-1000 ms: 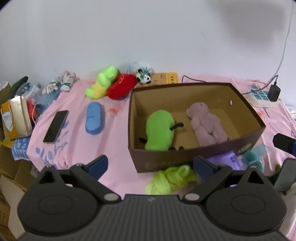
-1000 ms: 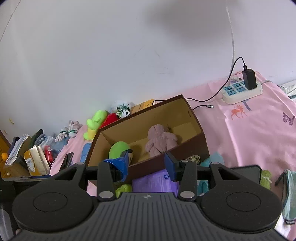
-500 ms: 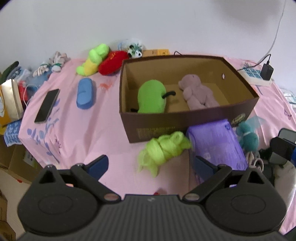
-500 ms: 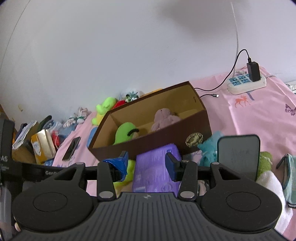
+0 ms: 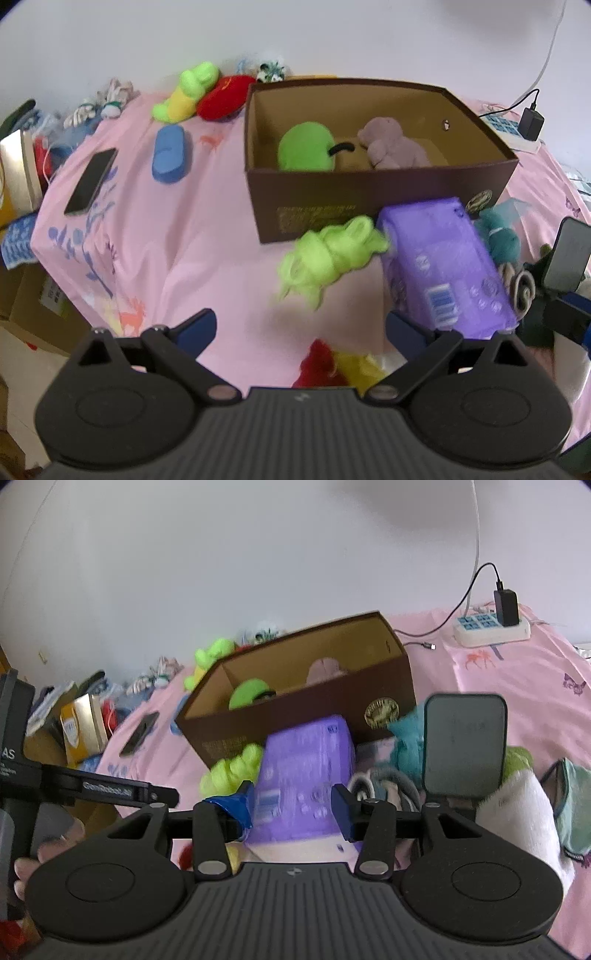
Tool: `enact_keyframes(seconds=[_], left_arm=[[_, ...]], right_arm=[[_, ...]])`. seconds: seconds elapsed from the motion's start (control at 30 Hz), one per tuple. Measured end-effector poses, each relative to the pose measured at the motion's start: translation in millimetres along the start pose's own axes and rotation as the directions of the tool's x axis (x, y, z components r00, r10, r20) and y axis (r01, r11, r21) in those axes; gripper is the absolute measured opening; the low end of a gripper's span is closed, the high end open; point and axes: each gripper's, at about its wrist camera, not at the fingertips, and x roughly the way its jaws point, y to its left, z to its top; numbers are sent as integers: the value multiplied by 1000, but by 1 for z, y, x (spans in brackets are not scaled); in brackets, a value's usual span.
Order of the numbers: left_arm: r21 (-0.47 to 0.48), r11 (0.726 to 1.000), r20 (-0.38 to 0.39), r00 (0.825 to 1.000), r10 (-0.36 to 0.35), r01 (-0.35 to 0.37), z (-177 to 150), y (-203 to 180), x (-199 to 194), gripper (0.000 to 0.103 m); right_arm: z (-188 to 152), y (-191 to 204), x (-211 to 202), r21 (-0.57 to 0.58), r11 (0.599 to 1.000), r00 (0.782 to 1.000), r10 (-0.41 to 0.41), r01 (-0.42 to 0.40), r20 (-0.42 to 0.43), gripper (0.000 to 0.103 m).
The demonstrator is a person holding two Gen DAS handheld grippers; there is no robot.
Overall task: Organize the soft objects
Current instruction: 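Withdraw both grippers from the box toward the remaining plush toys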
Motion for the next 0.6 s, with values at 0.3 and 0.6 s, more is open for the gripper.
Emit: enact_keyframes(seconds=[0.3,0.6], left_arm=[[5,997,-56,996,-76,77,-42,25,10,98],[64,981,-38,983,-182,184,-64,18,12,99]], right_arm=[[-20,-4,5,-18,1000,998,8,-9,-65,30],[-30,-14,7,4,1000,993,4,-3,-122,31]])
